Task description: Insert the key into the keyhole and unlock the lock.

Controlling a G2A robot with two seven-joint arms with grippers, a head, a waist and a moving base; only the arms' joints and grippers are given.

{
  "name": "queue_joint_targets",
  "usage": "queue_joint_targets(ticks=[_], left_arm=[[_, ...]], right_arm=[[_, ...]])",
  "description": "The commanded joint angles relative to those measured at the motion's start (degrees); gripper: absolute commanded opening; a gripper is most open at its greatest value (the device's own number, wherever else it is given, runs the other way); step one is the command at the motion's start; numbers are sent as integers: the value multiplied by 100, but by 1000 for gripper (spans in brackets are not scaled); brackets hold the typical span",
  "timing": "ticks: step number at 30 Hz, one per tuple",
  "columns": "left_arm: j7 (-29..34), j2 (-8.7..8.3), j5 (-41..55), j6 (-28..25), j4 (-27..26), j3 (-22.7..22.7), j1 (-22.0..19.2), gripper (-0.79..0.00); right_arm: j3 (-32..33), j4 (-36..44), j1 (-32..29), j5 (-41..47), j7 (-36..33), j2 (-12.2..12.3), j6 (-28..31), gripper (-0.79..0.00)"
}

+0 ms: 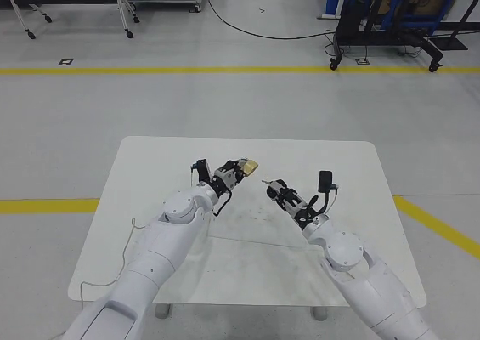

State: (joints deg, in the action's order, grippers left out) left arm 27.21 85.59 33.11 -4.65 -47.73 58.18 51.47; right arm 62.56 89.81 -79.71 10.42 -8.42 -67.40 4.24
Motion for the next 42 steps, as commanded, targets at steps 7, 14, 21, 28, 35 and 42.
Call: queue_joint_targets(ticks=[7, 14, 21, 28, 35, 42], left_arm=[[128, 23, 502, 464, -257, 101, 204, -785], [144, 24, 566, 516, -327, 181, 237, -785], [43, 45, 262, 351, -414, 74, 303, -785], [-6, 56, 150, 230, -419, 84, 320, -785], [49, 64, 42, 176, -422, 81, 320, -785], [241, 61, -95, 94, -426, 70, 325, -785]], right_arm=[[-45, 115, -33, -281, 380, -25, 5, -785], [-625, 455, -205, -1999, 2730, -215, -620, -785], [-1005, 279, -111, -2390, 3118, -382, -870, -785], [-1025, 195, -88, -2429, 2972, -465, -1039, -785], [-950, 169, -102, -2442, 2857, -523, -1064, -785], [-917, 158, -86, -2494, 2859, -596, -1169, -785]])
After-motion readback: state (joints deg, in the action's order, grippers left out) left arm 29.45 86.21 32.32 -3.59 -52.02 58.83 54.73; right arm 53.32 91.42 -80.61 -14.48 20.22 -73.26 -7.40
